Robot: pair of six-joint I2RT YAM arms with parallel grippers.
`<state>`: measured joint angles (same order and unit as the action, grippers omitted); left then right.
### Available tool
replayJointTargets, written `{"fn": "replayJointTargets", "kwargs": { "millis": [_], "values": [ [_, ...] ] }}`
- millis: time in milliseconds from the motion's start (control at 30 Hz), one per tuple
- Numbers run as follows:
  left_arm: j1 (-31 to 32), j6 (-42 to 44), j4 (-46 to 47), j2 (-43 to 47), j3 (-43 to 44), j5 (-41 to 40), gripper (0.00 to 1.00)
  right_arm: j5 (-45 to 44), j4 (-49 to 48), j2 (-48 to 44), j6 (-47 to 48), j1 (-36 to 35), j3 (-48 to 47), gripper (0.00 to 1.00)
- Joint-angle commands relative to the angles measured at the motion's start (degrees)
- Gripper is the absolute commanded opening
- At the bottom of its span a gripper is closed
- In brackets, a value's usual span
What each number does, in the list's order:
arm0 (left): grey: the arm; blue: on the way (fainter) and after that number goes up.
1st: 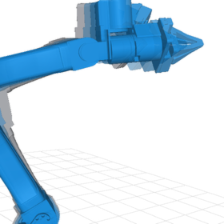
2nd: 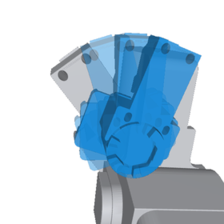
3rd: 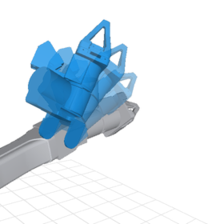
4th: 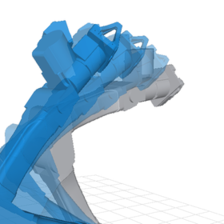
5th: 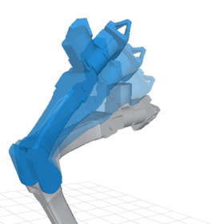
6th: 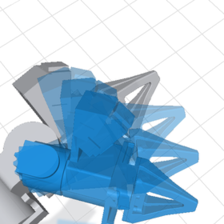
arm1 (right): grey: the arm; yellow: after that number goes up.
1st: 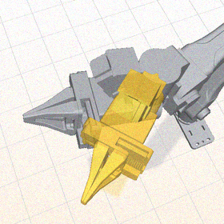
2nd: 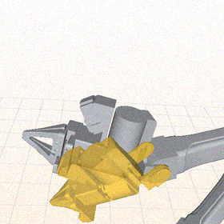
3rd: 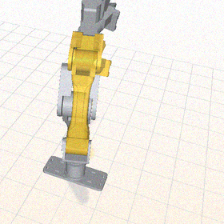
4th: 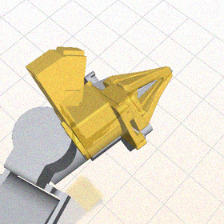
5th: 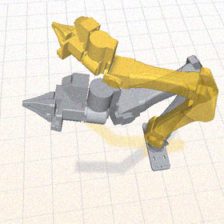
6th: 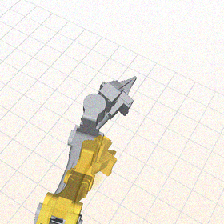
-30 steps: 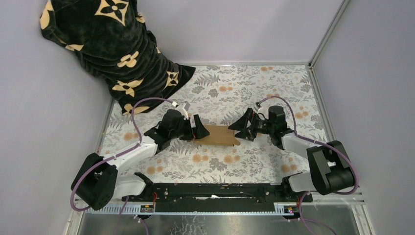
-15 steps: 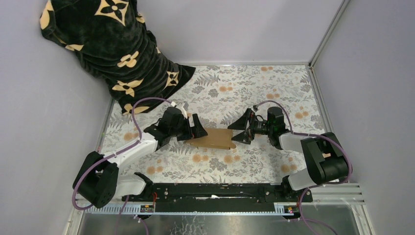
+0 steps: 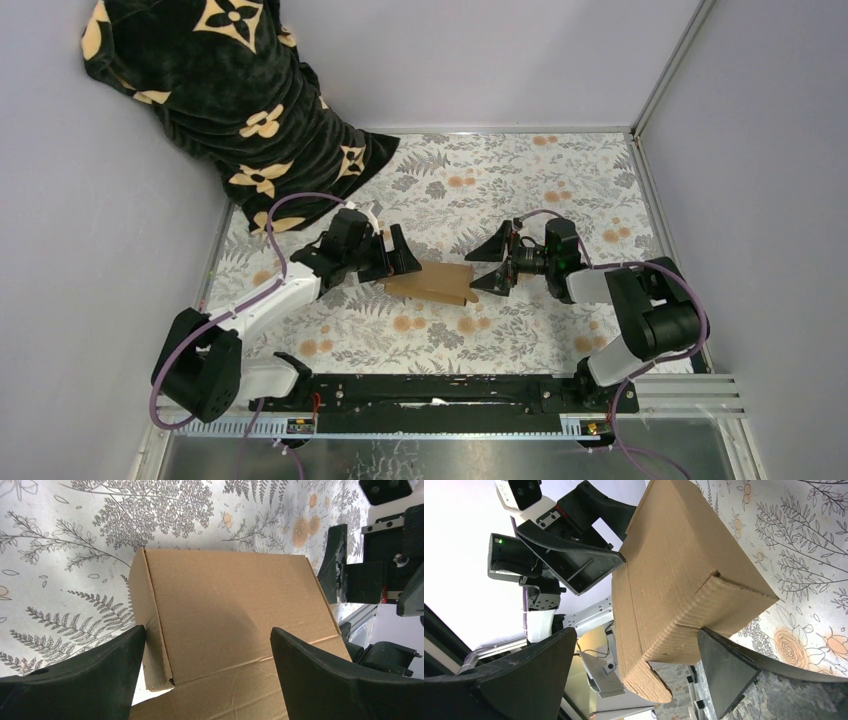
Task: Fold the paper box
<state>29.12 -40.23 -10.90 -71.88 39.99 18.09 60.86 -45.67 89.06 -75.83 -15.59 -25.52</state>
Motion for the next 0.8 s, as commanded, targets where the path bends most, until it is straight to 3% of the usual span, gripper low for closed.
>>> {"fn": "replayJointTargets", "kwargs": {
  "millis": [0, 333, 767],
  "values": [
    [0.6, -1.88, 2.34, -0.69, 4.49, 11.26, 0.99, 2.15, -10.18, 2.57, -7.08, -0.45, -0.32, 1.0],
    [-0.59, -1.7, -1.35, -2.7, 7.63, 13.1, 0.99, 2.14, -29.93, 12.43, -20.57, 0.55, 1.58, 1.0],
    [-2.04, -1.05, -2.56, -6.02, 9.62, 15.04, 0.99, 1.52, -30.73, 16.85, -21.54, 1.76, -1.54, 1.0]
  ]
}}
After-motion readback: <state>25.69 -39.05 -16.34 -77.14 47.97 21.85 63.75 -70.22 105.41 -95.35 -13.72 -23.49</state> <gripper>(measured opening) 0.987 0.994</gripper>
